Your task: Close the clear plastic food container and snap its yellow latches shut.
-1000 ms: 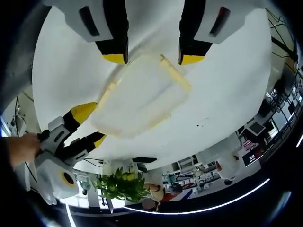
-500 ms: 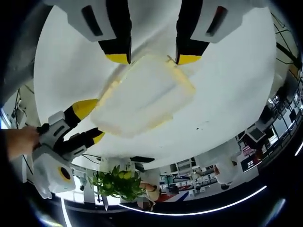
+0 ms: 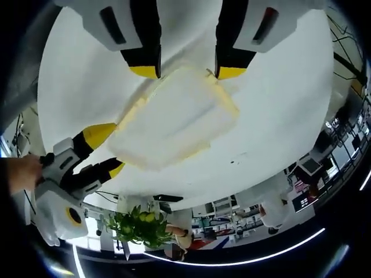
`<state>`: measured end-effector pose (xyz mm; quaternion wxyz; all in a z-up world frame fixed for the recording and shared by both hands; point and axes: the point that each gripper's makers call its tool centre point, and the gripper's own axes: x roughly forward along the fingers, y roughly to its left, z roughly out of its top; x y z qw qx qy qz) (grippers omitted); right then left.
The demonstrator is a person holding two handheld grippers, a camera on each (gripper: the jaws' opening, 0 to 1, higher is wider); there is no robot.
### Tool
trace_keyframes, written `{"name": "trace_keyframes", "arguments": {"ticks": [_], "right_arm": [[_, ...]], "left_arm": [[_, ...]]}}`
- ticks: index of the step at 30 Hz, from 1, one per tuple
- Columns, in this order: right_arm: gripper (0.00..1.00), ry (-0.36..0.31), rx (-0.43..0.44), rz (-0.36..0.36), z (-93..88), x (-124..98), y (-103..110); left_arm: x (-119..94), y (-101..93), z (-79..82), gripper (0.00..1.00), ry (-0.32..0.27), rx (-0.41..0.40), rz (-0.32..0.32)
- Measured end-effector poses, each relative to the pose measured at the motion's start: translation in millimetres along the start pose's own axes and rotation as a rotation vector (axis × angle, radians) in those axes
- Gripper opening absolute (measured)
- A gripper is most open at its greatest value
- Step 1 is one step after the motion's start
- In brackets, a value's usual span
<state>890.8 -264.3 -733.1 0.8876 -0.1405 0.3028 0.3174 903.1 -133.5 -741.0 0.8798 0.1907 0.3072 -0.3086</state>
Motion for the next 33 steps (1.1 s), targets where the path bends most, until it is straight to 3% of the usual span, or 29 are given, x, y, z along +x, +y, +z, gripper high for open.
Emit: {"name": "trace_keyframes", "arguments": {"ticks": [17, 23, 33], "right_arm": [[0.39, -0.003, 0.023, -0.002, 2.4, 0, 3], [0.43, -0.012, 0.06, -0.03, 8.7, -8, 2], [0.48, -0.047, 0.099, -0.052, 15.4, -37, 18]], "left_arm": [[-3, 8.2, -5.0, 0.33, 0.014, 0.0, 0.024], [-23, 18.2, -5.2, 0.39, -0.016, -0.086, 0.069], [-72, -0.4, -13.7, 0.4, -0.08, -0.181, 0.08]]}}
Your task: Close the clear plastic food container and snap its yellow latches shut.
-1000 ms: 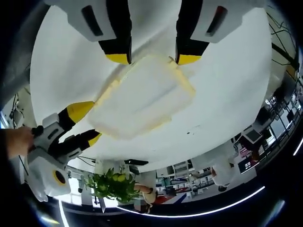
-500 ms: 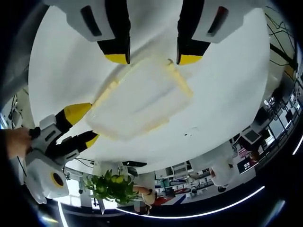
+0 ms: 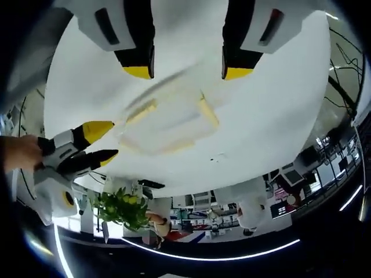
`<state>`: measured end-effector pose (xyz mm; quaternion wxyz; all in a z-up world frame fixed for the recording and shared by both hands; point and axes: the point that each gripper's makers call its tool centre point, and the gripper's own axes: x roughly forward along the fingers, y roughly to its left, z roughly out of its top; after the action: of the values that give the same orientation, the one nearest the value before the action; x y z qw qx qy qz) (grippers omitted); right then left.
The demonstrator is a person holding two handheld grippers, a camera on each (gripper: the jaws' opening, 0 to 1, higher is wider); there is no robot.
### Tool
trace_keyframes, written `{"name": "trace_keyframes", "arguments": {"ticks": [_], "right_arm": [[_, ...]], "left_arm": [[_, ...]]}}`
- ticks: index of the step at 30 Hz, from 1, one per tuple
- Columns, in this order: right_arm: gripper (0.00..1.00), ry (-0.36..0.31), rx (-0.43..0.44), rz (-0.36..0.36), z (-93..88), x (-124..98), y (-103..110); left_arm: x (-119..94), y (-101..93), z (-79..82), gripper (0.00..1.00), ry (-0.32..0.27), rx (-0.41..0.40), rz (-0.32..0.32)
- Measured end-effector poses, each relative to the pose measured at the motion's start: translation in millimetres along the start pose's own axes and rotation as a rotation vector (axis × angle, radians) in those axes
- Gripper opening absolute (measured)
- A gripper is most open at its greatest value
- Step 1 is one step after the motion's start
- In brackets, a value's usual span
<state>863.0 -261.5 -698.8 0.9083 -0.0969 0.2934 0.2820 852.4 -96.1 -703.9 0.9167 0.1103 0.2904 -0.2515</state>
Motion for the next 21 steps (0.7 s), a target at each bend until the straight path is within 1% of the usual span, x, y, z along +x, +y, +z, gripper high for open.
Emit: {"name": "trace_keyframes", "arguments": {"ticks": [3, 6, 8, 11, 15, 18, 21], "right_arm": [[0.49, -0.013, -0.003, -0.02, -2.4, -14, 5], [0.51, -0.026, 0.019, -0.053, -7.5, -30, 9], [0.53, -0.045, 0.055, -0.075, -9.9, -43, 13], [0.54, -0.055, 0.062, -0.1, -17.1, -60, 16], [0.54, -0.062, 0.07, -0.112, -23.3, -77, 19], [0.55, -0.069, 0.097, -0.124, -27.0, -87, 21], [0.56, -0.073, 0.108, -0.134, -30.1, -95, 24]], "left_arm": [[-17, -4.2, -3.7, 0.41, -0.02, -0.044, 0.0], [-33, -8.4, -9.6, 0.42, -0.035, -0.054, -0.003], [-42, -11.4, -13.8, 0.42, -0.045, -0.062, -0.007], [-54, -10.8, -20.9, 0.41, -0.051, -0.067, 0.01], [-74, -12.3, -22.7, 0.42, -0.083, -0.127, 0.031], [-88, -17.6, -21.5, 0.43, -0.104, -0.159, 0.031], [-99, -23.4, -22.5, 0.43, -0.117, -0.163, 0.031]]}}
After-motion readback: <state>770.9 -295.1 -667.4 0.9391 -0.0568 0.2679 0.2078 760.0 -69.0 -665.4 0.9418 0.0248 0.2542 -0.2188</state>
